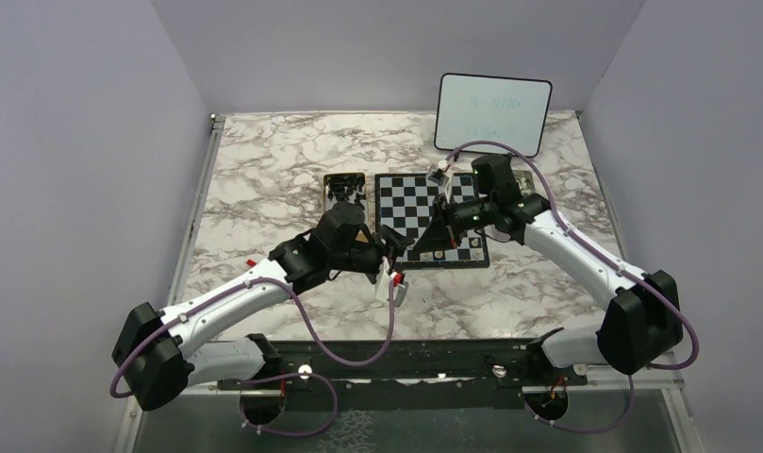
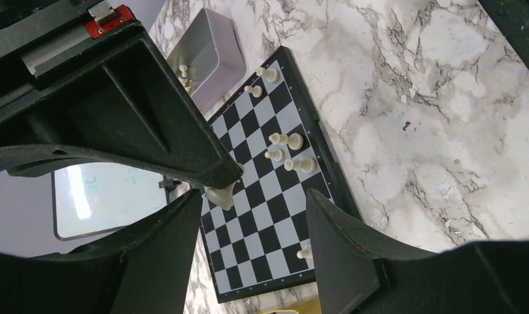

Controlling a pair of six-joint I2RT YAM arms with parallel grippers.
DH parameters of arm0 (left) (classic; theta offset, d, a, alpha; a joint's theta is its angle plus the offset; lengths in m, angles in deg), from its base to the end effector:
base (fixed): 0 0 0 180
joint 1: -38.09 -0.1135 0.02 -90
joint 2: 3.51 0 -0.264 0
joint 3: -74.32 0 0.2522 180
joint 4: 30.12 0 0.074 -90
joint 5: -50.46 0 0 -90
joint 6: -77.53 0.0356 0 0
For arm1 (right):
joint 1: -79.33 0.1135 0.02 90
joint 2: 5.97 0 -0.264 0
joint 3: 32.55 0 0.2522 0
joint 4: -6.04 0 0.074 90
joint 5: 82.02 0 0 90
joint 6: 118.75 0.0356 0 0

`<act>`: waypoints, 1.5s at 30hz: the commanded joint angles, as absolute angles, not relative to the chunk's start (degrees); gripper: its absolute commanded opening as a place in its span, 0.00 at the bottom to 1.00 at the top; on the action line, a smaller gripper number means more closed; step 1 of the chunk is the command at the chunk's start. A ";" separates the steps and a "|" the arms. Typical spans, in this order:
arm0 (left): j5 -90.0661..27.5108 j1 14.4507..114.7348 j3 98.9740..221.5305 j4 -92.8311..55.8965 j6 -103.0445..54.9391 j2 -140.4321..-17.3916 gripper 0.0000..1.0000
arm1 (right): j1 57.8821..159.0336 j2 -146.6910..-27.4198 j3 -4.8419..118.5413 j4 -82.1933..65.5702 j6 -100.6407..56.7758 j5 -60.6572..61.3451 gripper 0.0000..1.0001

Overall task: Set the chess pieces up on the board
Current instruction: Place the chess piece on the chessboard.

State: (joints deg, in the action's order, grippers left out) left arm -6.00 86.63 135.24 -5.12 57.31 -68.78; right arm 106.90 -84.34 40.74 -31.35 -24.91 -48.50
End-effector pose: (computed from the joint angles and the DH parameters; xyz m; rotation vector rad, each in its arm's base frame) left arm 0.1517 -0.2014 0.2833 1.8795 0.7156 -0.3731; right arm 0.2407 0.1592 0.2865 -0.9722 2.0689 1.4153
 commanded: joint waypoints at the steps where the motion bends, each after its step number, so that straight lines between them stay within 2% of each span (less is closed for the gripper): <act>1: -7.60 87.55 137.16 -5.20 60.40 -69.54 0.60 | 107.65 -85.19 42.80 -32.15 -26.19 -50.98 0.06; 5: -7.63 87.84 137.39 -5.18 60.70 -70.01 0.55 | 107.72 -85.75 42.69 -32.22 -26.42 -51.73 0.06; 19: -8.25 88.05 137.68 -5.20 57.64 -71.80 0.24 | 107.79 -86.06 41.90 -31.78 -26.13 -51.31 0.07; 25: -10.10 88.10 138.58 -5.34 51.18 -72.57 0.20 | 107.78 -85.69 41.76 -30.47 -23.83 -48.51 0.08; 35: -19.14 88.02 139.46 -10.84 29.36 -73.17 0.15 | 107.86 -80.52 35.82 -16.48 -9.35 -38.89 0.14; 45: -25.04 88.02 138.51 -18.36 12.50 -73.39 0.09 | 107.79 -78.21 30.80 -6.35 -0.43 -35.43 0.19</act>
State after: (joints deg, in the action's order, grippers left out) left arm -21.26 87.70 137.97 -11.94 22.92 -72.93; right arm 107.47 -79.60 32.13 -13.41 -5.17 -38.36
